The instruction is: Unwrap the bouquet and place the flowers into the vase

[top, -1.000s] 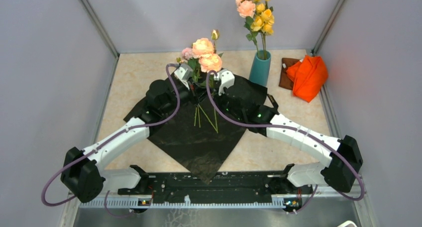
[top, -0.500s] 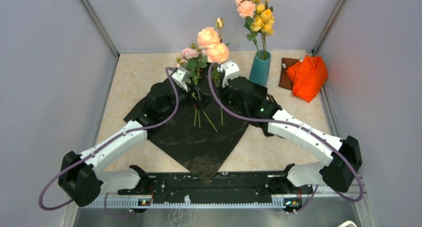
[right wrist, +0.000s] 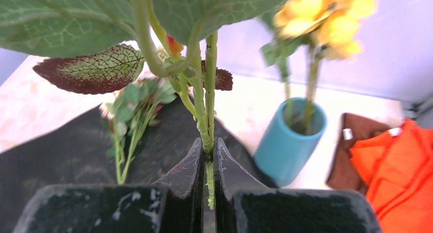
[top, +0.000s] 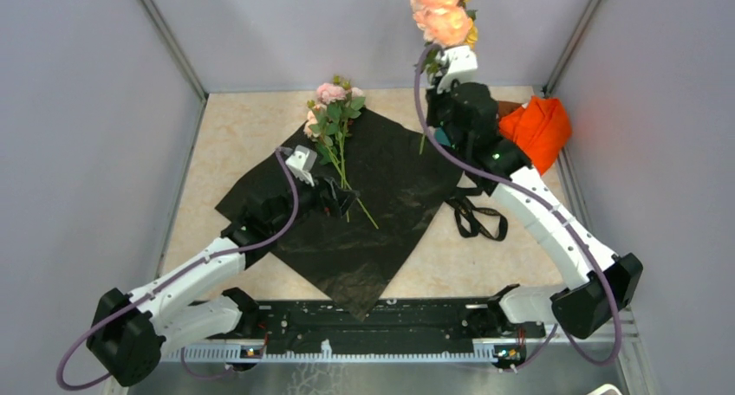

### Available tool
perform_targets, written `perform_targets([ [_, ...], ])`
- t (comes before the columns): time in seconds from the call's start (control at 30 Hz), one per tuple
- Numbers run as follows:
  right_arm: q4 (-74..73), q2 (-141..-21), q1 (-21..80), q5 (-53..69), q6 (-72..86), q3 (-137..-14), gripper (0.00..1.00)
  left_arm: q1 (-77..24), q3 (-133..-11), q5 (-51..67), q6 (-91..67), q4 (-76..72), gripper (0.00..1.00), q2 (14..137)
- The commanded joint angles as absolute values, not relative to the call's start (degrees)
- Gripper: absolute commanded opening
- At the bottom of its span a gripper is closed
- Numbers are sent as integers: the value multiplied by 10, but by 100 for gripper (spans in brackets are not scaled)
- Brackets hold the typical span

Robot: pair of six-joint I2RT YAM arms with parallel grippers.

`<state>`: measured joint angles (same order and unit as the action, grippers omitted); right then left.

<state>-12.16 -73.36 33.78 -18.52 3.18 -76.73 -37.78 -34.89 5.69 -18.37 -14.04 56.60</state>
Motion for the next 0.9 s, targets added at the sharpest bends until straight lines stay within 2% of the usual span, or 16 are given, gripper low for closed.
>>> perform_targets([
  [0.0,-73,-733,284,-174,6,-825,0,-381,-293,71,-216,-174,99,566],
  [0.43,-29,-831,202,-154,-34,-936,0,-381,-268,78,-215,-190,99,595],
  [0.87,-16,-858,139,-115,-18,-980,0,-381,-259,79,-212,-202,99,624],
])
